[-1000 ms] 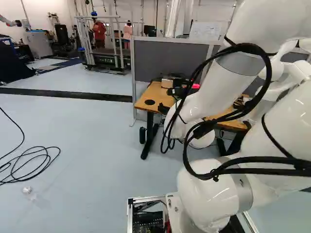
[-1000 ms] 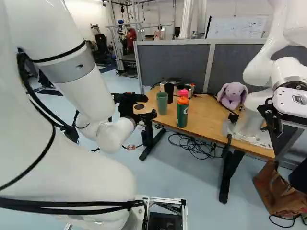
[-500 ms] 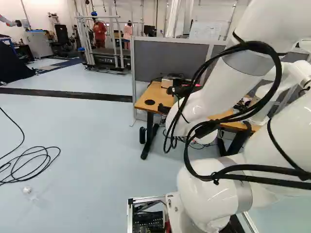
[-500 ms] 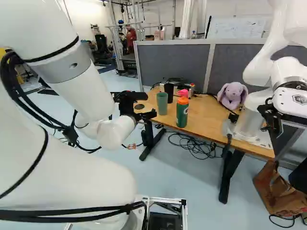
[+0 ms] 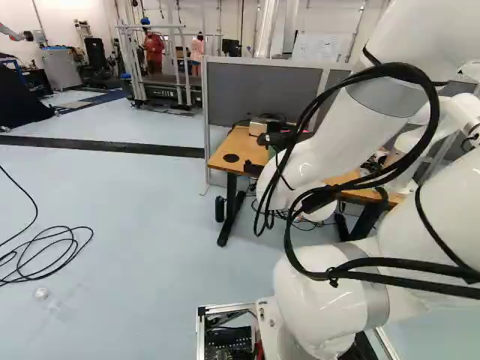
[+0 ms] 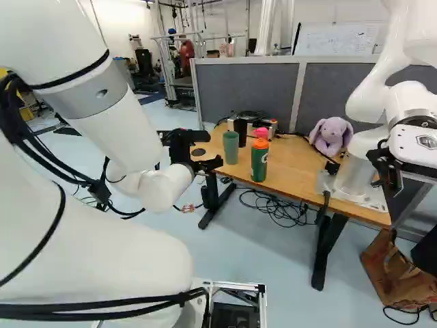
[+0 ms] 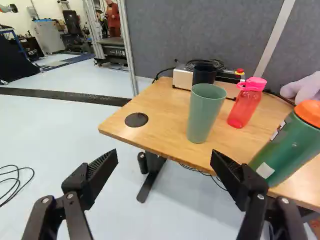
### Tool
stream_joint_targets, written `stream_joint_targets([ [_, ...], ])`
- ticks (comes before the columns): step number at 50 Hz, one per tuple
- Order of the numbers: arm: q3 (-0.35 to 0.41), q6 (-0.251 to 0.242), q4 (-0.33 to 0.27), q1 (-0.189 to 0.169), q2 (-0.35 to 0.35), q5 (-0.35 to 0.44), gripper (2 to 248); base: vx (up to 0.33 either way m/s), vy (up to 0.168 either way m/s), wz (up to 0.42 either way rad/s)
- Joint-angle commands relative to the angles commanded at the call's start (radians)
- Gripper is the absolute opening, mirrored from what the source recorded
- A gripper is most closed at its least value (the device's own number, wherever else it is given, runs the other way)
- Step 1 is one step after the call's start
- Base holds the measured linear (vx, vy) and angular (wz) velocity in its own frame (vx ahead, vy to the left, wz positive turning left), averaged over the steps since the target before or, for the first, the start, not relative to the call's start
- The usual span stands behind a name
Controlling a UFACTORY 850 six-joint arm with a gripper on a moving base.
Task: Place the green cup on the table
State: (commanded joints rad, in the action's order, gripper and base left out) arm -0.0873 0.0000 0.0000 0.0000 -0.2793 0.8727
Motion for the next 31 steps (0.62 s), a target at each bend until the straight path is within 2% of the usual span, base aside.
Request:
stream_joint_targets([
  [31,0.000,0.000,0.000,0.000,0.000,0.000,247,0.000,0.000,0.000],
])
